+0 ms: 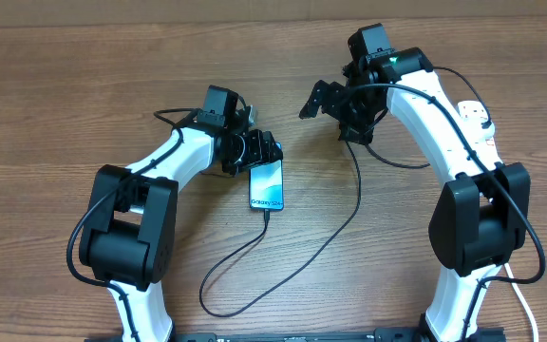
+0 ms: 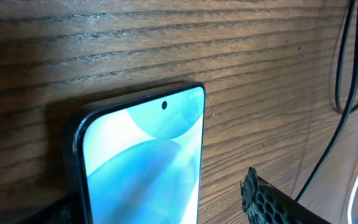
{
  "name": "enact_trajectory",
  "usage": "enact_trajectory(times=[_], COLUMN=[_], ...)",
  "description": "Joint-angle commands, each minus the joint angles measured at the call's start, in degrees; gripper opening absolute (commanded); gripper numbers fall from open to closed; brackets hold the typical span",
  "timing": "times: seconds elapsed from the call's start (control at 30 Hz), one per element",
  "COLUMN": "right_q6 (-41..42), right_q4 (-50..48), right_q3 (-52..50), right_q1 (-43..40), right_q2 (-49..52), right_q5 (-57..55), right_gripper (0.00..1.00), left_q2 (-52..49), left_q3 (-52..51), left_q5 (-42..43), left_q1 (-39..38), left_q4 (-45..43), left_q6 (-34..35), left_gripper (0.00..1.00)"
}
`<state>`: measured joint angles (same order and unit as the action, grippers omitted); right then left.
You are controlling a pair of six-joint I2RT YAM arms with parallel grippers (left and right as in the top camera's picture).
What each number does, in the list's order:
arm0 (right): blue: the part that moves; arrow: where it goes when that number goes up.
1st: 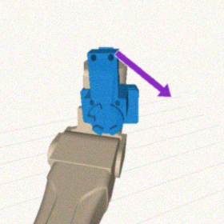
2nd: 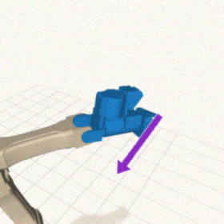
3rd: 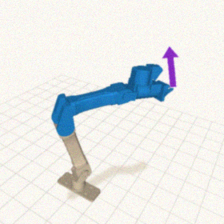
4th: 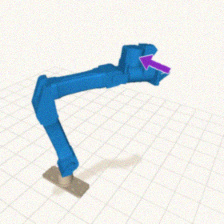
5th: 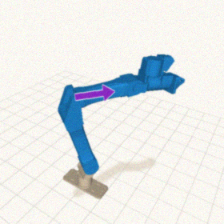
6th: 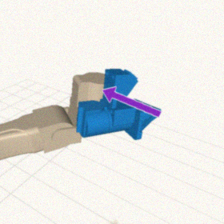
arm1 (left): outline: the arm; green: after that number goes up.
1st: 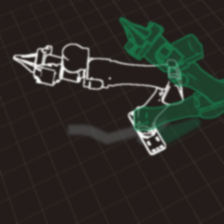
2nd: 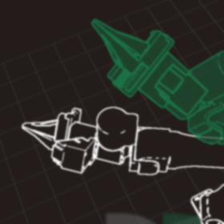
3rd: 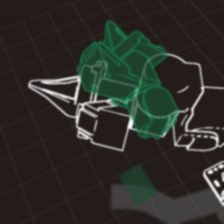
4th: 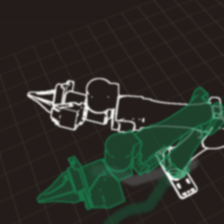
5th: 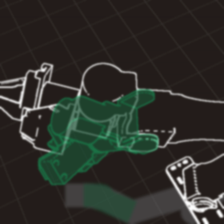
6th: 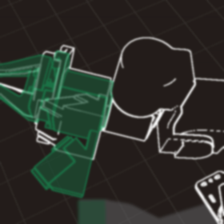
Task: Plug charger to phone and switch on socket
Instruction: 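Lay the phone flat on the table and open the left gripper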
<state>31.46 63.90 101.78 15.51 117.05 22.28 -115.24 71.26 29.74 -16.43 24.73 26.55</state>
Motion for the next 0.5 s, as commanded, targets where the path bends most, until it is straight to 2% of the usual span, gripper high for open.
enact_trajectory(times=[0.0,0.17,0.3,0.47], right_q6=[-0.48,-0.48,-0.5,-0.5], right_q4=[-0.15,-0.15,-0.15,-0.15], right_q3=[0.46,0.46,0.46,0.46], right_q1=[0.17,0.17,0.17,0.17], right_q2=[-2.12,-2.12,-2.12,-2.12], right_q5=[0.31,0.28,0.28,0.28], right_gripper=[0.97,0.97,0.97,0.97], left_q2=[-1.27,-1.27,-1.27,-1.27], left_q3=[-1.16,-1.16,-1.16,-1.16], left_q5=[-6.01,-6.23,-6.38,-6.43], left_q1=[-0.07,0.0,0.0,0.0], left_q4=[1.51,1.97,2.45,2.82], left_q6=[-0.83,-0.83,-0.85,-0.87], left_gripper=[0.73,0.77,0.91,0.98])
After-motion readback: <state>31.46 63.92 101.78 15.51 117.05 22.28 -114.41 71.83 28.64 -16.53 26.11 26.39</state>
